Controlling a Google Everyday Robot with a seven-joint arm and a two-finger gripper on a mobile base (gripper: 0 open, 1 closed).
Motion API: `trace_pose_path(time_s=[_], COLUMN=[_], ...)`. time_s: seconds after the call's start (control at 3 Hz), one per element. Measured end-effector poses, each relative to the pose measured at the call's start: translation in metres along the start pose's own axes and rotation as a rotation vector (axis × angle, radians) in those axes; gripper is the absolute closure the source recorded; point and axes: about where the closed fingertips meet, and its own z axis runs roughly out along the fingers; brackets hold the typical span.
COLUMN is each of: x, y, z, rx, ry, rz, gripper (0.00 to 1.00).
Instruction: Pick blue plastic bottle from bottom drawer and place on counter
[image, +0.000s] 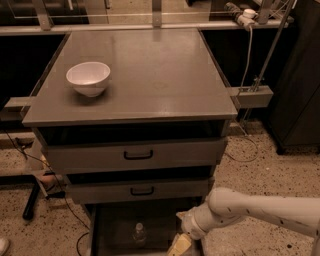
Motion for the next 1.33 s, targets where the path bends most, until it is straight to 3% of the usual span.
trace_pose_path(time_s=[0.67, 1.0, 1.33], x=[-0.035, -0.041, -0.040], y=[-0.013, -0.018, -0.018], z=[0.081, 0.112, 0.114], rx=[-0.047, -0.074, -0.076], ry=[-0.138, -0.174, -0.176], rz=[-0.104, -0.126, -0.122], gripper=[0.00, 0.00, 0.00])
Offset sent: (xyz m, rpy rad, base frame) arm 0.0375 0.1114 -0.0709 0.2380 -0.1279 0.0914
